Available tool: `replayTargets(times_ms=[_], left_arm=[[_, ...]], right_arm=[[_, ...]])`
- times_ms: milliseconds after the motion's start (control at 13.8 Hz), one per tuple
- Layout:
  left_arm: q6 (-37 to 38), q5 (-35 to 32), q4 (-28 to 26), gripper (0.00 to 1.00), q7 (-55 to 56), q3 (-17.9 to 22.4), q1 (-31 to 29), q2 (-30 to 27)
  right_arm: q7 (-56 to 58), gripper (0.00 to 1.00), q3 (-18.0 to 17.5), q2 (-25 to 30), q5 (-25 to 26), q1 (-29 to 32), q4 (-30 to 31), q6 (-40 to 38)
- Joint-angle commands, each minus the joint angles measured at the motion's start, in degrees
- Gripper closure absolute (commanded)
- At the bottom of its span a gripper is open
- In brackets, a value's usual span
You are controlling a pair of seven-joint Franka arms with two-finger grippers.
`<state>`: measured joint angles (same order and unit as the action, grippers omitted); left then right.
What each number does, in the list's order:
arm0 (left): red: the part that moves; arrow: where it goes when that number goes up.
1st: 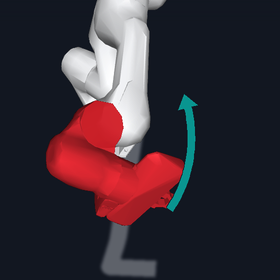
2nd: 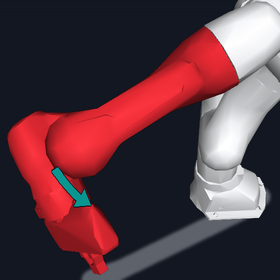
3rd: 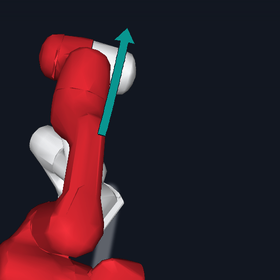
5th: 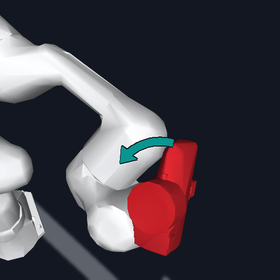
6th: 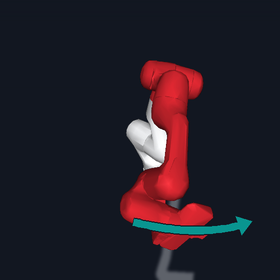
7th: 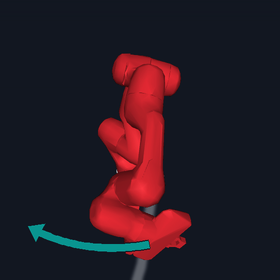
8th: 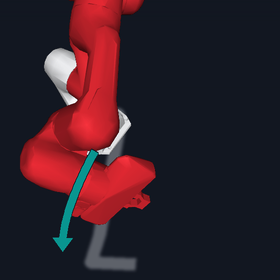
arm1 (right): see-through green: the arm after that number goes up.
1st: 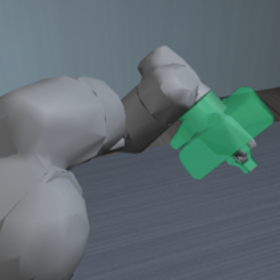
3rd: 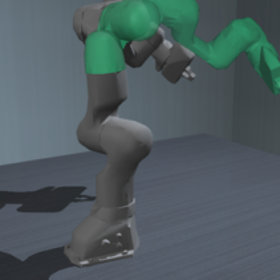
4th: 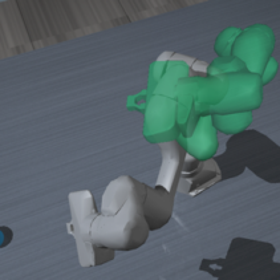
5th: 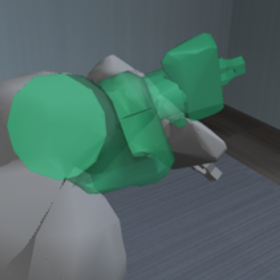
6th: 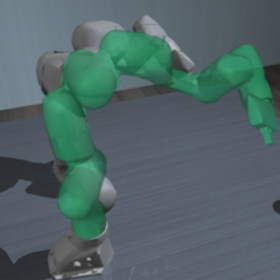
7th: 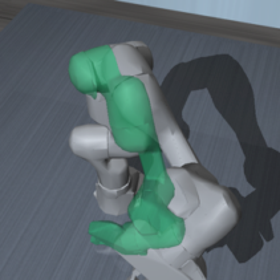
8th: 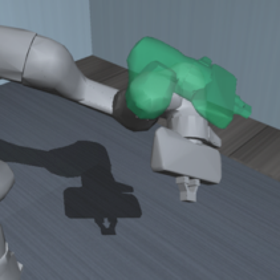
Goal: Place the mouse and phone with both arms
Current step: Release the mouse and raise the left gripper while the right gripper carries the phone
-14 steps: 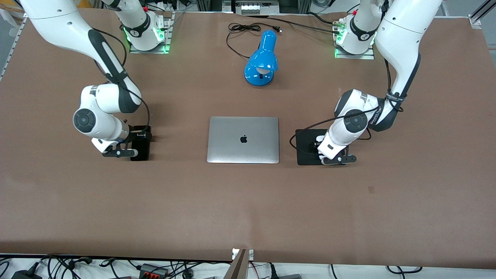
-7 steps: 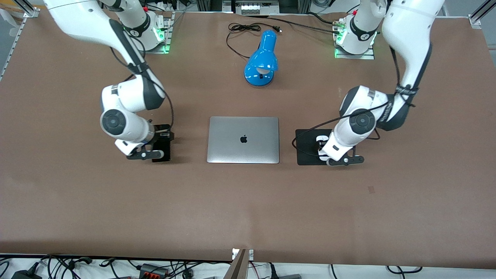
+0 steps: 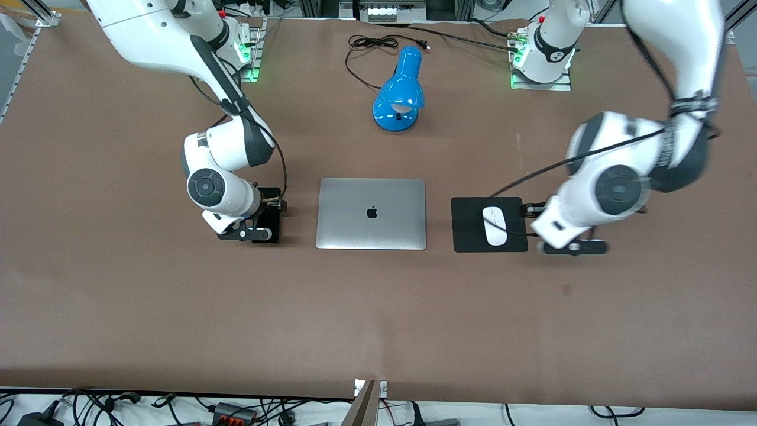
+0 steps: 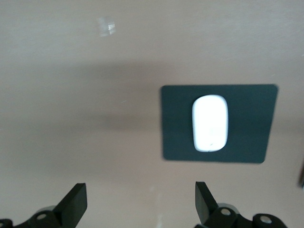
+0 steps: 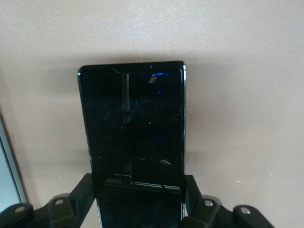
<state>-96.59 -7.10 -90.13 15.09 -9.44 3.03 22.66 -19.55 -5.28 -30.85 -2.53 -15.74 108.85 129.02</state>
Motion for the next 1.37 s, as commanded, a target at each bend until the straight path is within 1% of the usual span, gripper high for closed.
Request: replayTargets(times_ms=[0, 72, 145, 217, 289, 361, 434, 506, 578, 651, 723, 795, 867, 940, 1012, 1084, 1157, 1229, 1301], left_arm=[[7.61, -0.28, 0.31, 0.00, -2.60, -0.41, -2.14, -4.98], [11.39, -0.37, 0.83, 0.00, -3.04, -0.50, -2.41, -6.48], [15.17, -0.46, 3.45, 0.00, -2.96, -0.58, -2.24, -7.01], [16.94, -0.29, 7.65, 0.00, -2.61, -0.50, -2.24, -7.02], [17.22, -0.02, 9.69, 0.00, -3.04, -0.06, -2.41, -7.54], [17.14, 1.02, 10.15, 0.00, -3.05, 0.38, -2.59, -9.03], [16.79, 4.34, 9.63, 0.00, -3.05, 0.64, -3.63, -11.13], [15.92, 8.46, 9.28, 0.00, -3.13, 0.65, -6.17, -12.54], [11.82, 12.33, 7.80, 0.00, -3.22, 0.91, -7.84, -13.16], [7.34, 11.33, 5.26, 0.00, -3.22, 1.87, -7.25, -15.17], [4.51, 6.79, 2.01, 0.00, -6.53, 2.49, -6.81, -18.24], [2.48, 3.70, -1.15, 0.00, -11.09, 3.19, -5.24, -20.44], [1.59, 3.06, -3.88, 0.00, -14.96, 5.46, -3.40, -23.51], [1.15, 3.40, -6.78, 0.00, -17.26, 8.96, -0.59, -25.89], [1.14, 3.58, -9.07, 0.00, -17.11, 10.30, -0.04, -27.83], [1.84, 3.58, -9.44, 0.00, -16.76, 10.31, -0.13, -28.02], [2.63, 3.76, -8.75, 0.00, -15.36, 10.31, -0.30, -27.50], [3.68, 4.89, -7.18, 0.00, -13.96, 10.31, -0.39, -26.45], [5.17, 6.81, -4.99, 0.00, -13.34, 10.58, -0.39, -25.05]], right_arm=[[-0.75, 0.35, 0.18, -0.26, -1.16, -1.14, -1.18, 0.26], [-0.75, 0.35, 0.18, -0.43, -1.51, -1.75, -1.18, 0.53], [-0.75, 0.35, 0.18, -0.52, -1.60, -2.01, -1.18, 0.71], [-0.84, 0.35, 0.09, -0.78, -1.60, -2.02, -1.18, 0.88], [-0.84, 0.35, 0.18, -1.40, -1.69, -2.02, -1.18, 2.01], [-0.84, 0.32, 0.18, -2.18, -2.38, -2.28, -1.18, 2.90], [-0.84, 0.32, 0.18, -2.98, -2.82, -2.28, -1.18, 3.77], [-0.84, 0.31, 0.18, -3.33, -3.61, -2.28, -1.10, 4.48], [-0.84, 0.31, 0.18, -3.68, -4.14, -2.37, -1.10, 4.83], [-0.84, 0.31, 0.18, -3.77, -4.93, -2.45, -1.10, 4.84], [-0.84, 0.24, 0.18, -3.77, -5.20, -2.46, -1.10, 4.75], [-1.71, 0.00, 0.18, -3.77, -5.29, -2.28, -1.10, 4.66], [-3.02, 0.00, 0.18, -3.60, -5.29, -2.19, -1.36, 4.31], [-2.95, 0.00, 0.18, -3.16, -5.29, -1.67, -1.88, 4.05], [-2.78, 0.00, 0.61, -1.68, -5.29, -1.32, -2.76, 2.31], [-2.77, 0.00, 0.79, -0.27, -5.29, -0.36, -4.77, -0.76], [-2.86, 0.00, 0.79, 0.52, -5.29, 1.48, -8.27, -5.75], [-3.04, 0.00, 0.79, 1.84, -4.94, 3.15, -12.05, -11.10], [-2.60, 0.00, 1.40, 3.16, -4.50, 3.95, -14.26, -15.16]])
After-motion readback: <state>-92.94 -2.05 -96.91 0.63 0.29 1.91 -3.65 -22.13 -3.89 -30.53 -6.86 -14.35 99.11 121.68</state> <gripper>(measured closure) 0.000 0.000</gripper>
